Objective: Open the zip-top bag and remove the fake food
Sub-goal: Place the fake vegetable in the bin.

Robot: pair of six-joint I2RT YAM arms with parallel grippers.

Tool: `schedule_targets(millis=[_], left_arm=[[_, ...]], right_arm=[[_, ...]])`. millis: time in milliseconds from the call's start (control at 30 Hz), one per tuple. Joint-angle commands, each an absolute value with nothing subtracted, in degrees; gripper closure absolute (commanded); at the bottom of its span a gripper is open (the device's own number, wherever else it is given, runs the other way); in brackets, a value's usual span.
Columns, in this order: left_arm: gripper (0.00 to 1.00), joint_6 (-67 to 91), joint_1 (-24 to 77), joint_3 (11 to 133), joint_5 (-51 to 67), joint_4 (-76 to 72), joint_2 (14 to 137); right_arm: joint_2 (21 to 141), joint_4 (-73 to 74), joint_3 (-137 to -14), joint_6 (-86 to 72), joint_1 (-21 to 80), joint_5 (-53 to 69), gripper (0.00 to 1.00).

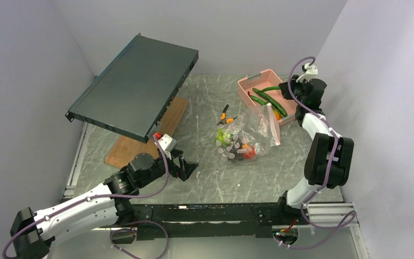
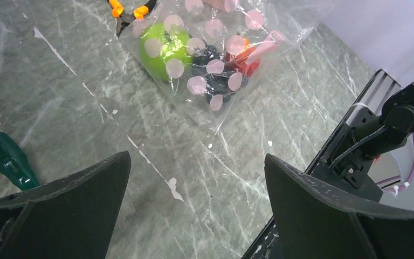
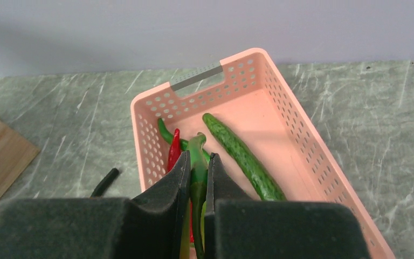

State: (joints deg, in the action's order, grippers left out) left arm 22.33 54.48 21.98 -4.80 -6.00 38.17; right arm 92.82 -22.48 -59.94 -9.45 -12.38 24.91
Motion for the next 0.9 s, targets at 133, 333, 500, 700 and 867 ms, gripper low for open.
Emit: schedule_targets(millis=[133, 333, 500, 700, 867], left_arm=[[0.0, 23.99, 54.67, 24.26, -3.67, -7.02, 39.78], [0.0, 24.32, 54.67, 24.18, -2.93, -7.97, 40.47], [0.0, 24.86, 54.67, 24.08, -2.25, -8.09, 40.52], [0.0, 25.38, 54.67, 23.61, -1.8, -8.56, 39.66], [0.0, 25.78, 54.67, 23.21, -1.46, -9.17, 39.22]], right_arm=[[98.02, -20.48, -65.78, -8.01, -12.34, 20.43, 0.78], [97.38, -18.86, -65.17, -6.61, -12.35, 19.77, 0.58], [95.63, -18.44, -63.86, -5.34, -12.31, 19.12, 0.49], [92.59, -17.77, -62.18, -4.31, -12.31, 20.54, 0.47], [87.08, -16.51, -59.26, -2.72, -12.36, 24.83, 0.47]])
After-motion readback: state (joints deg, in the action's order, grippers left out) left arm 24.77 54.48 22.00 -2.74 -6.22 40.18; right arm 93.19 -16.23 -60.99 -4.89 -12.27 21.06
